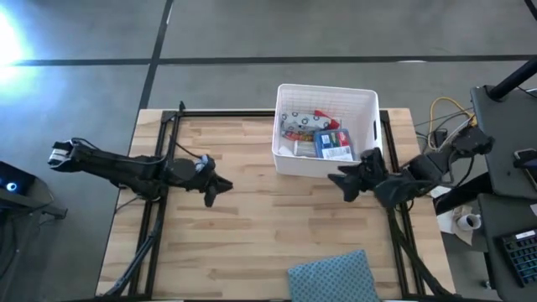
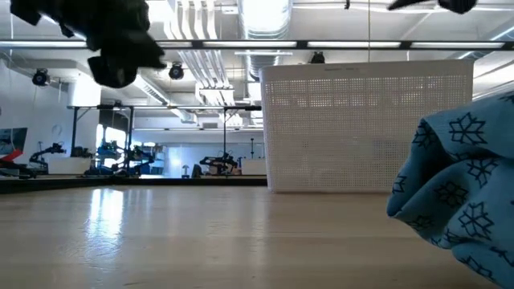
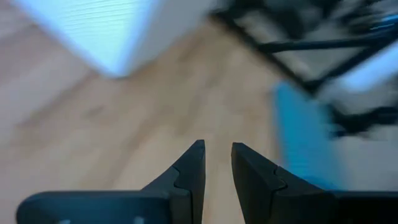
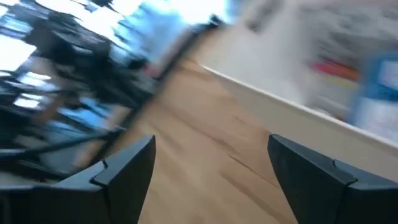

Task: Pick & place medical supplies in basket/bin
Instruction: Return to Home Position

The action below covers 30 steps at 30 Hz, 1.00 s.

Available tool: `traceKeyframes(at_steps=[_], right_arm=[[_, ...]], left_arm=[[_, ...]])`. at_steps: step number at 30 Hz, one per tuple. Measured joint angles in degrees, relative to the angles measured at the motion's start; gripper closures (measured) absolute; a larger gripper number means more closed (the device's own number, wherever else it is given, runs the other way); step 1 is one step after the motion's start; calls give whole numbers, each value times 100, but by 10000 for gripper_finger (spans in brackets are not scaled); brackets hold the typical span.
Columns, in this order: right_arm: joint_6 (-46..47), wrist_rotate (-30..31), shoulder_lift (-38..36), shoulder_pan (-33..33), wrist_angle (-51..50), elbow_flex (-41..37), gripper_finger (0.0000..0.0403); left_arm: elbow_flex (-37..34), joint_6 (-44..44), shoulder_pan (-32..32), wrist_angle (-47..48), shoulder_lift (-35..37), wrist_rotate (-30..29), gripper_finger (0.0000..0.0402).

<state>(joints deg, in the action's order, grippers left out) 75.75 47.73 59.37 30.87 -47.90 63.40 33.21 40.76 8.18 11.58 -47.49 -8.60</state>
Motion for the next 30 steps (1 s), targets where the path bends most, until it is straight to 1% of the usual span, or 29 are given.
traceKeyframes(at_steps=[1,2,5,6,7,8,9,11,12,13,14,17,18,19,20,24,26,28,30], right_arm=[[-383,164,-134,143,653,-251,102],[-1008,238,-249,291,1434,-508,101],[-3548,79,-470,665,3945,-1213,97],[-4214,1,-552,742,4483,-1397,95],[-4633,-12,-676,792,4775,-1566,94],[-4818,19,-825,796,4829,-1710,93],[-4721,28,-985,792,4813,-1866,92],[-3675,37,-1192,781,4995,-2076,92],[-3502,-35,-1252,781,5138,-2146,92],[-3714,-205,-1272,787,5393,-2216,92],[-4129,-541,-1256,791,5833,-2278,92],[-5212,-1903,-1099,653,7330,-2553,92],[-5416,-2376,-1006,561,7871,-2647,92],[-5532,-2697,-909,455,8307,-2747,92],[-5552,-2889,-824,347,8576,-2836,93],[-4927,-3064,-419,-309,8654,-3042,98],[-4883,-3314,-382,-646,8607,-3119,99],[-4991,-3569,-592,-958,8655,-3188,99],[-5146,-3686,-1018,-1147,8372,-3271,97]], left_arm=[[-97,-16,-36,-365,29,267,341],[-210,-30,-68,-771,57,569,341],[-614,-86,-162,-2102,63,1654,341],[-748,-86,-177,-2510,62,1908,341],[-867,-65,-179,-2835,65,2022,341],[-971,-2,-183,-3033,79,2027,341],[-1061,65,-185,-3101,96,1997,341],[-1190,336,-185,-3086,134,1903,341],[-1245,459,-185,-3073,148,1897,341],[-1276,548,-185,-3071,152,1900,341],[-1296,573,-171,-3102,163,1904,341],[-1283,561,-109,-3111,241,1954,341],[-1259,505,-107,-3116,268,1968,341],[-1246,445,-107,-3107,292,1968,341],[-1214,387,-109,-3106,296,1966,341],[-1087,134,-122,-3109,280,1915,341],[-1051,83,-126,-3126,245,1907,341],[-1051,59,-136,-3106,246,1901,341],[-1062,17,-171,-3111,263,1898,341]])
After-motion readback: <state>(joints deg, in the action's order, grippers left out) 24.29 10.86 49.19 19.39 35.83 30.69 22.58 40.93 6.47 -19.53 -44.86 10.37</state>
